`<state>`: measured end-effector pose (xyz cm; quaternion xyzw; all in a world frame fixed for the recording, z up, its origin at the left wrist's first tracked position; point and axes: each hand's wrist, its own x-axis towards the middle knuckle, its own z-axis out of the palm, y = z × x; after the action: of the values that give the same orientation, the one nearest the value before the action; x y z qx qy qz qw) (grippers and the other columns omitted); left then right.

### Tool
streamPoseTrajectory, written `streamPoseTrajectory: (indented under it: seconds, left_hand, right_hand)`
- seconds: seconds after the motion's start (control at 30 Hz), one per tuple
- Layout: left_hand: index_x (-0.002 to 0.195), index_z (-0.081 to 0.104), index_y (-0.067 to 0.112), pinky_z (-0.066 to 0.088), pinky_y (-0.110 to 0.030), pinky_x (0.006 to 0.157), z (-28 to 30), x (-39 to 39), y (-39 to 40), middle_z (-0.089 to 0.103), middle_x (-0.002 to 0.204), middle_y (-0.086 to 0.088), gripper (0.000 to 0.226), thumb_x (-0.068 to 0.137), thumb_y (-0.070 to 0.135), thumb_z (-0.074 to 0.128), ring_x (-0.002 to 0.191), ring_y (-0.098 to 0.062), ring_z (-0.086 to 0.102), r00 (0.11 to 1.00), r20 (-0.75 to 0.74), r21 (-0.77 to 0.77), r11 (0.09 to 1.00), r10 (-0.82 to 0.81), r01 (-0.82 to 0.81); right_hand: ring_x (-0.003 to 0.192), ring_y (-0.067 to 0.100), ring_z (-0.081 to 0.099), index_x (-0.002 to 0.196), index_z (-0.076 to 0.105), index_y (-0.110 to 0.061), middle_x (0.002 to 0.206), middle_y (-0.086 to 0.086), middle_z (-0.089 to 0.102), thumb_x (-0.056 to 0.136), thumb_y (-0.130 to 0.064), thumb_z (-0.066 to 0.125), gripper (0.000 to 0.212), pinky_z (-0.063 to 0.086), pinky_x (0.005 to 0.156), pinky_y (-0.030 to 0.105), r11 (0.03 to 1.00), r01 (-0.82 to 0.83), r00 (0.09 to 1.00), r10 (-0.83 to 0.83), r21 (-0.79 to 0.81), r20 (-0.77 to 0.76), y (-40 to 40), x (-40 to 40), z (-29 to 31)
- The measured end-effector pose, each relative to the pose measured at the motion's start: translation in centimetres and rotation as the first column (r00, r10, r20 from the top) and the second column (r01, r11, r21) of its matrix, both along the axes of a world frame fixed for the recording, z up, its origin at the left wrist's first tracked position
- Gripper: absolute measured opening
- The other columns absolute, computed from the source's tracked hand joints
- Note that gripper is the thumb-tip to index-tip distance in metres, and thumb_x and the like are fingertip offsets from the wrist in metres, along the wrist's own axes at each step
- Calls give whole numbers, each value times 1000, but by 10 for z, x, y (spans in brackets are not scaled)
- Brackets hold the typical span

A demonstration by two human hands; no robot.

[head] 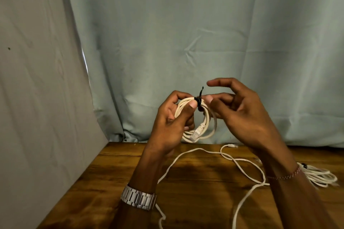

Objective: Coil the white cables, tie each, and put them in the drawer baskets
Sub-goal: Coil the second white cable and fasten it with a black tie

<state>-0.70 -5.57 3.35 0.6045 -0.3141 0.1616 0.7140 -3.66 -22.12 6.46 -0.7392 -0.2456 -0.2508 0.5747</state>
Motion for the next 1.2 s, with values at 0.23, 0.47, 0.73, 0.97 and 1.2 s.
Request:
streamPoseTrajectory:
  seconds: [0.23, 0.47, 0.73, 0.97, 1.2]
  left_hand:
    - [102, 59, 6, 35, -26, 49, 0, 0, 5, 44, 64, -2, 14, 97, 18, 60, 53, -10, 39, 995, 6, -1, 995, -100, 100]
    - [101, 58, 4, 31, -28, 49, 0, 0, 7, 40, 65, -7, 11, 97, 13, 55, 53, -12, 37, 987, 21, -16, 987, -157, 157]
    - [102, 59, 4, 36, -23, 47, 2, 3, 14, 37, 65, -9, 11, 96, 13, 54, 50, -12, 33, 971, -2, -79, 968, -238, 237]
    - [104, 57, 2, 34, -24, 46, 2, 2, 14, 36, 67, -11, 14, 96, 13, 54, 51, -13, 32, 968, -5, -81, 965, -252, 250]
    - [106, 59, 4, 37, -30, 51, 2, -1, 16, 46, 69, -11, 16, 96, 16, 58, 57, -18, 39, 992, 52, 58, 992, -116, 113]
  right_hand:
    - [84, 15, 76, 99, 78, -19, 92, -4, 79, 87, -26, 68, 17, 60, 73, 22, 994, -76, 997, 78, 85, -24, -1, 0, 1]
    - [87, 17, 76, 102, 76, -19, 94, -2, 78, 85, -25, 68, 20, 60, 75, 24, 993, -113, 994, 113, 34, -6, -5, 2, 1]
    - [109, 19, 71, 117, 71, -13, 113, 3, 76, 96, -27, 50, 33, 58, 85, 27, 949, -307, 940, 314, 70, -135, -12, 5, 0]
    - [99, 20, 74, 107, 76, -12, 105, 7, 77, 86, -21, 63, 26, 58, 78, 27, 936, -292, 936, 322, 199, -144, -4, 4, -2]
    - [90, 34, 74, 93, 78, -2, 97, 20, 76, 73, -11, 73, 23, 60, 74, 33, 901, -280, 898, 368, 333, -240, -6, 3, 0]
